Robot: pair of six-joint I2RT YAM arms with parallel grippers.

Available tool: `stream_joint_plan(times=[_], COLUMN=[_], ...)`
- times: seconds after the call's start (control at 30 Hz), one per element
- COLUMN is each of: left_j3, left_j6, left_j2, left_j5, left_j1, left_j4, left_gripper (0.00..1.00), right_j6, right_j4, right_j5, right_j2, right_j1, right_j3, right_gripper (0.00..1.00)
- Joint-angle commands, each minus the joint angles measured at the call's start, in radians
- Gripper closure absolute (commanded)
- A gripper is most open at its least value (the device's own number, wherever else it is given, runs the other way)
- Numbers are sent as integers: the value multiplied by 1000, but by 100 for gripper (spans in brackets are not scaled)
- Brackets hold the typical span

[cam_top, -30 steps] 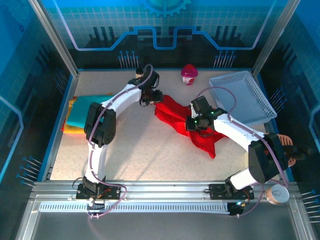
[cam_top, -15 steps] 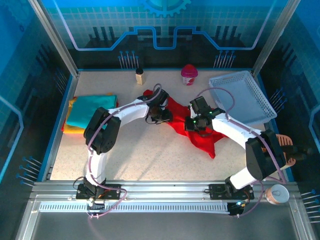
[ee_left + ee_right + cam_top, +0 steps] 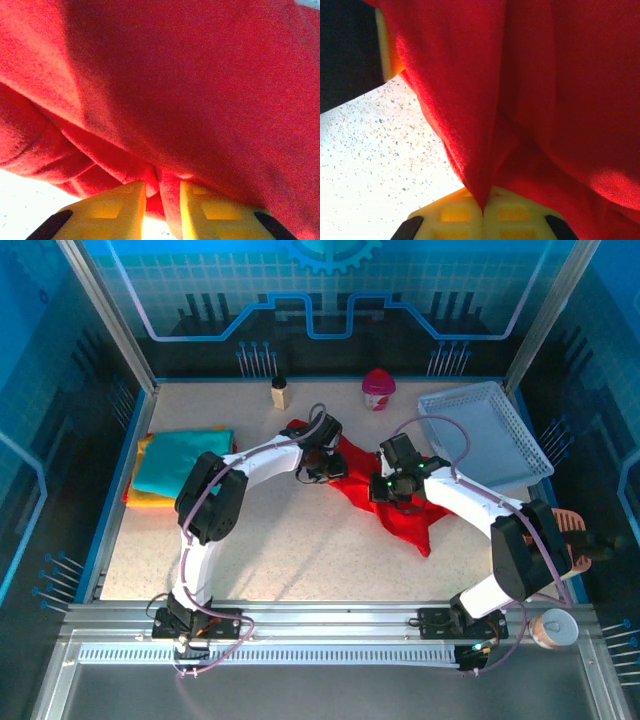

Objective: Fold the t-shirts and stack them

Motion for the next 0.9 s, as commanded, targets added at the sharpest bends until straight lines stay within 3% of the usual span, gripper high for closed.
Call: stream_joint_plan(times=[0.0, 0.27, 0.5, 0.87], left_j3=[27, 27, 53, 67], left_j6=[-13, -3, -4, 18], left_j2=[17, 32, 61, 50], left_j5=[-16, -56, -57, -80], left_j1=[-1, -1, -2, 0], left_j4=[-22, -29, -28, -57], left_gripper=[76, 71, 73, 100], right_j6=[12, 13, 12, 13], right_j4=[-2, 2, -1, -3], right_j5=[11, 7, 11, 21], right_j2=[-25, -23, -26, -37], right_j1=[-7, -6, -6, -8], right_j3=[-14, -20, -20, -22], right_gripper=[100, 100, 100, 100])
